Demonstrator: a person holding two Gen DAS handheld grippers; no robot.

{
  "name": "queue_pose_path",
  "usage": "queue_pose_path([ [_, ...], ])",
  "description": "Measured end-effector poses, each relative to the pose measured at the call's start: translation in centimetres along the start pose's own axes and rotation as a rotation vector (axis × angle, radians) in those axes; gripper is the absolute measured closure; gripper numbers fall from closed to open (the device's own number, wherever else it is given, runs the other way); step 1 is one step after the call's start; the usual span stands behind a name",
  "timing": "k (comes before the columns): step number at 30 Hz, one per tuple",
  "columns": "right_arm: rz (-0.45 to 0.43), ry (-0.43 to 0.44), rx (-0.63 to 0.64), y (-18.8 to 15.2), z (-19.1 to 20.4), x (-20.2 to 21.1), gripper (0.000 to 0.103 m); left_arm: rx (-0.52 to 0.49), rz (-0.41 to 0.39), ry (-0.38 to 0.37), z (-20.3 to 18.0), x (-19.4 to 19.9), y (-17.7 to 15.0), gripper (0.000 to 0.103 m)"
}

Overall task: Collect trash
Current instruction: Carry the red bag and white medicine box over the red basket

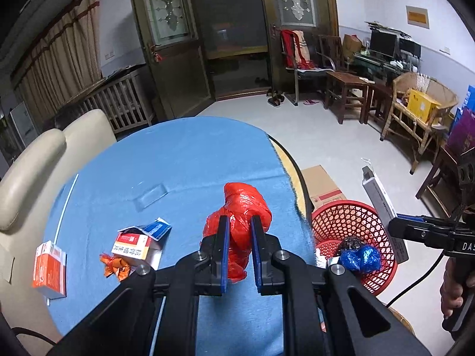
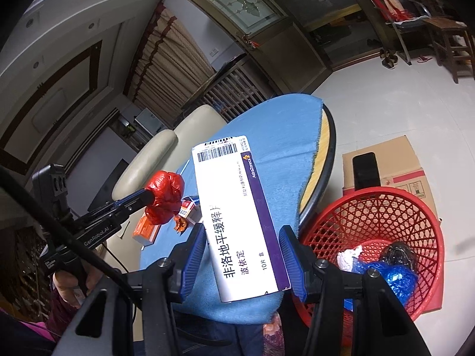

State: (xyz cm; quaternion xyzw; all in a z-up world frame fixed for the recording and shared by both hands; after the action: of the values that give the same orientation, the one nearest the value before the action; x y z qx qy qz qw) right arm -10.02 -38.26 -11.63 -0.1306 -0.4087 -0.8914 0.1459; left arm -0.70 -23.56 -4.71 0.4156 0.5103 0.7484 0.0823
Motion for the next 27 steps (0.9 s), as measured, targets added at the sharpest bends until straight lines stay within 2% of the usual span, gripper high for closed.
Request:
queue_pose_path([
  [27, -0.053, -0.028, -0.078, 0.9, -4.2, 3.2, 0.049, -0.121, 0.018, -0.072, -7.6, -1.2, 0.9, 0.089],
])
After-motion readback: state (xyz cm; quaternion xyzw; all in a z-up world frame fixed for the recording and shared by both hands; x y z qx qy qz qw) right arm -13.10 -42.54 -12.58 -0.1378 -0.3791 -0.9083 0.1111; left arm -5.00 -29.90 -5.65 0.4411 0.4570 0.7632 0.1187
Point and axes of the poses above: each gripper's, at about its wrist camera, not at the fingertips, and x roughly against the way its jaws point, z to its left, y to its top, the point moved 7 cm from there along -x, roughly the way its jaws point, and after that the axes turned 10 degrees about -z, right-handed, at the moved point
